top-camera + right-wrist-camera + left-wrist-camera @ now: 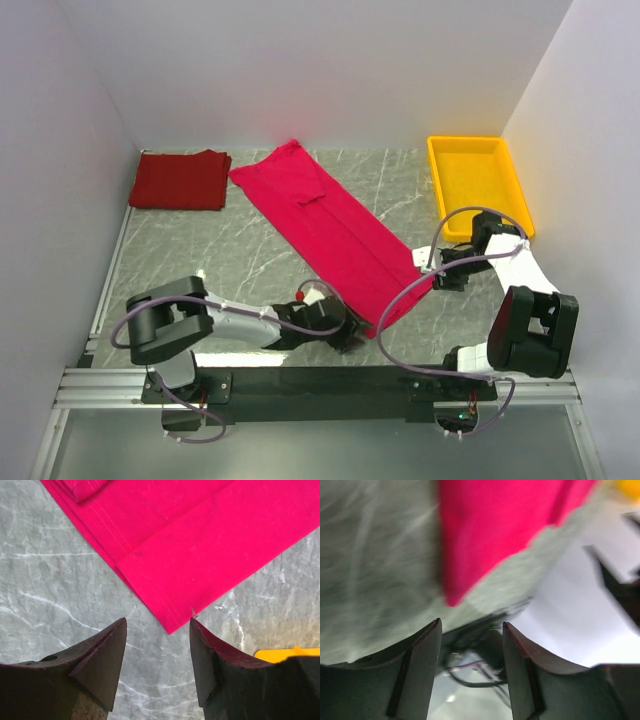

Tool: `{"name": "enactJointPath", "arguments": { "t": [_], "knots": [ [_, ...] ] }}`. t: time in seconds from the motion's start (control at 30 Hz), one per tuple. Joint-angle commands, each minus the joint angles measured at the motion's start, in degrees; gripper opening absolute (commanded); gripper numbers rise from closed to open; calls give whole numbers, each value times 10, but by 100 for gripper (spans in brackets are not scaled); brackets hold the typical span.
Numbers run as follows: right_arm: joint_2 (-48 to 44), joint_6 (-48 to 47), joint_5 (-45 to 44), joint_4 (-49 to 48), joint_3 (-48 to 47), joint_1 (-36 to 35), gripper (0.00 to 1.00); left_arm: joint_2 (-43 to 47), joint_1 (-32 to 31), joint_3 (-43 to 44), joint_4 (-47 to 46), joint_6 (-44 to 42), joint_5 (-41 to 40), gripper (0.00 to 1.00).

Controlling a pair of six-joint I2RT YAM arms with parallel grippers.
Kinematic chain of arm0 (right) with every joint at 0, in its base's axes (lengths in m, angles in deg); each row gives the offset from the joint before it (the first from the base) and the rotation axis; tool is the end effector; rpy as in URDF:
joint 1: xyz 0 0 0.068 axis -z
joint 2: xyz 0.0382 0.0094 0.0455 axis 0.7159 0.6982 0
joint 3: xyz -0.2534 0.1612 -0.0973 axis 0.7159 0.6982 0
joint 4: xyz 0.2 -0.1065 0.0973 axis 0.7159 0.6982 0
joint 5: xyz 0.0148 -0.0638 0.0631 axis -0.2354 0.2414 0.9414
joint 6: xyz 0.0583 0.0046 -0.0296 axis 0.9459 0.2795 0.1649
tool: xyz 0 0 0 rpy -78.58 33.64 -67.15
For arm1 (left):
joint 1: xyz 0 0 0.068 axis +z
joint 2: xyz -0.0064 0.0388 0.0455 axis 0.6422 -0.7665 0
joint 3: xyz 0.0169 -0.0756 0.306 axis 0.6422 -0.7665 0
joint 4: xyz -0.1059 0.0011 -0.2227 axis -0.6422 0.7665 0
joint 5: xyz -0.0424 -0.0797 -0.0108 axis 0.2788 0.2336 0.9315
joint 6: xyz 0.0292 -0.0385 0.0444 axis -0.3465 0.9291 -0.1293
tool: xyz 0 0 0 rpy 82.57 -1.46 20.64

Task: Fold and stack the t-shirts
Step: Fold the tshirt

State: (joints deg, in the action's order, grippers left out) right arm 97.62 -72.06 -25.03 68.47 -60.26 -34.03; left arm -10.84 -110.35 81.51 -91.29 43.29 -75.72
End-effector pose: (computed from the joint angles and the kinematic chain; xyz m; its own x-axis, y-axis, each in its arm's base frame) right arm 0.2027 -0.0113 0.2469 0.2249 -0.8231 -0.5215 -0.9591 -0.0926 -0.2675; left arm 0.1139 -0.3023 0.1916 -0.7628 -0.6083 0.2195 -0.5338 0.4005 -0.7448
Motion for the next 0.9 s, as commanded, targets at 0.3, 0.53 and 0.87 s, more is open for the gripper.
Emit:
{"name": "enactJointPath", "arguments": {
  "t": [0.3, 0.53, 0.87],
  "knots": [
    [34, -78, 28, 48, -36, 51, 59, -98, -48, 61, 54, 158, -46, 56],
    [49, -92, 31, 60, -42, 61, 59, -112, -48, 85, 128, 173, -67, 54],
    [66, -90, 40, 65, -63, 62, 59, -103, -41, 100, 246, 181, -102, 54]
  ]
}}
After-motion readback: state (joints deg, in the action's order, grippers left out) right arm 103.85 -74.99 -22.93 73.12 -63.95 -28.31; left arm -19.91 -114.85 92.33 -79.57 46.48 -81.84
